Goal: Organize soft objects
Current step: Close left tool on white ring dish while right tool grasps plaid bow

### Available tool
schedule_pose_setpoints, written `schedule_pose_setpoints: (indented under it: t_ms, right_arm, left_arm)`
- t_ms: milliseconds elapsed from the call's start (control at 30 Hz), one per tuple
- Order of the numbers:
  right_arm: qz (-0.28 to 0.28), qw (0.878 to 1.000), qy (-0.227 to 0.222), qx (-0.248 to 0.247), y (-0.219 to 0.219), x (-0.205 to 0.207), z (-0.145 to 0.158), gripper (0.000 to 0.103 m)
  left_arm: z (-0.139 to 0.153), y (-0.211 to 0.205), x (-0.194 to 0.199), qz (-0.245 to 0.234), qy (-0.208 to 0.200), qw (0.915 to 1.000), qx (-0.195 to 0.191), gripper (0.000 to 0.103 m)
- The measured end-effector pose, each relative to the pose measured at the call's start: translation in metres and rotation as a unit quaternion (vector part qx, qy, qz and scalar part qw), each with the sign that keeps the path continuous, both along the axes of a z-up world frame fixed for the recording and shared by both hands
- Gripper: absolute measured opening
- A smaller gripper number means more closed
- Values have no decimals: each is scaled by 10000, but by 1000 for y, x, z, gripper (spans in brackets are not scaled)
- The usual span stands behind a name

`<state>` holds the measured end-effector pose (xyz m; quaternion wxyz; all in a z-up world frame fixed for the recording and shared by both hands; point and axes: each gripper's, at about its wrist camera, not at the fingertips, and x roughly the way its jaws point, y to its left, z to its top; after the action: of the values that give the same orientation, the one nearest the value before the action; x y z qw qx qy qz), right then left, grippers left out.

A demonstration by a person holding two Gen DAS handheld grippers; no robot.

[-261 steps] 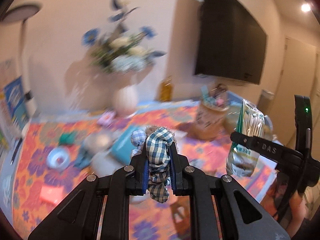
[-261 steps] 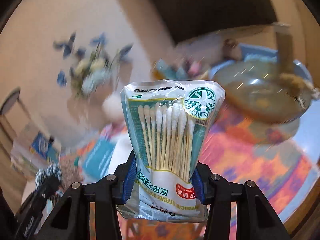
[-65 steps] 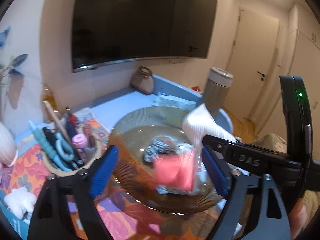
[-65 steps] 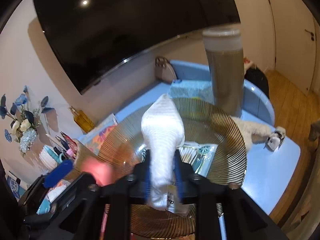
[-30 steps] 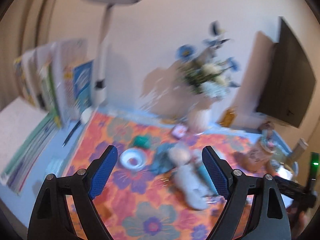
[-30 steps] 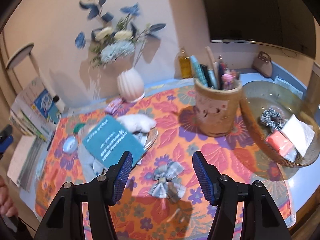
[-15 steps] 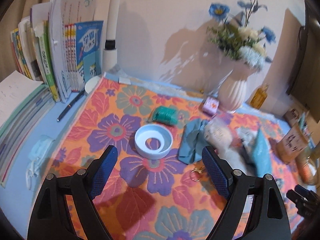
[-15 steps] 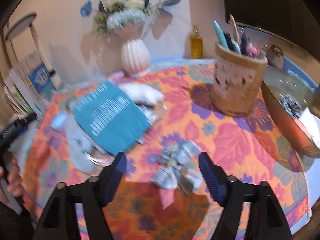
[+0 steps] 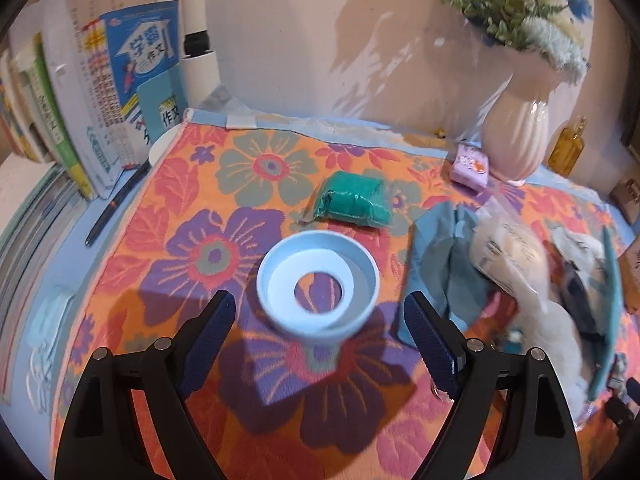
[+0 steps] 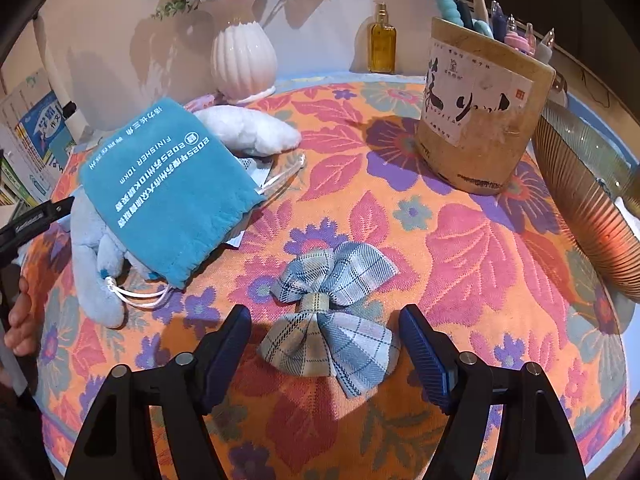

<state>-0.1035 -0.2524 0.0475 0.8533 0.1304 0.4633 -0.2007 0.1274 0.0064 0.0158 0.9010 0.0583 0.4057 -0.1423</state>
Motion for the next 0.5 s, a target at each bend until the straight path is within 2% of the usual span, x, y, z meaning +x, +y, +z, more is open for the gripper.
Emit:
schedule_pose_setpoints:
  t_ms: [33, 67, 100, 167, 200, 267, 367, 500]
  right_arm:
    - [3, 10000, 16, -44, 0, 2, -1, 63]
    - [3, 9999, 57, -143, 2, 3, -1, 57]
    - [14, 9997, 88, -212, 3, 3, 0, 56]
    - [61, 9997, 70, -233, 5, 4, 0, 44]
    - [79, 9997, 55, -219, 5, 3, 0, 42]
    - [141, 9995, 27, -269, 7, 3, 2, 27]
    - [247, 9992, -41, -323, 11, 2, 5, 24]
    - [327, 9989, -173, -283, 15, -1, 13, 24]
  left_arm:
    - [-2, -2, 3, 9, 20, 10000, 52, 84]
    - [-4, -4, 7, 30, 62, 9999, 98, 79]
    - [-5, -5, 9, 27, 101, 9999, 89, 69]
    - [-8, -4, 13, 61, 151, 9998, 81, 65]
    - [-7, -4, 12, 63, 140, 9999, 41, 63]
    - [-5, -2, 9, 36, 73, 10000, -17, 58]
    - [0, 2, 2, -23, -15, 9999, -131, 51]
    - [18, 4, -21, -166, -209, 9991, -326, 50]
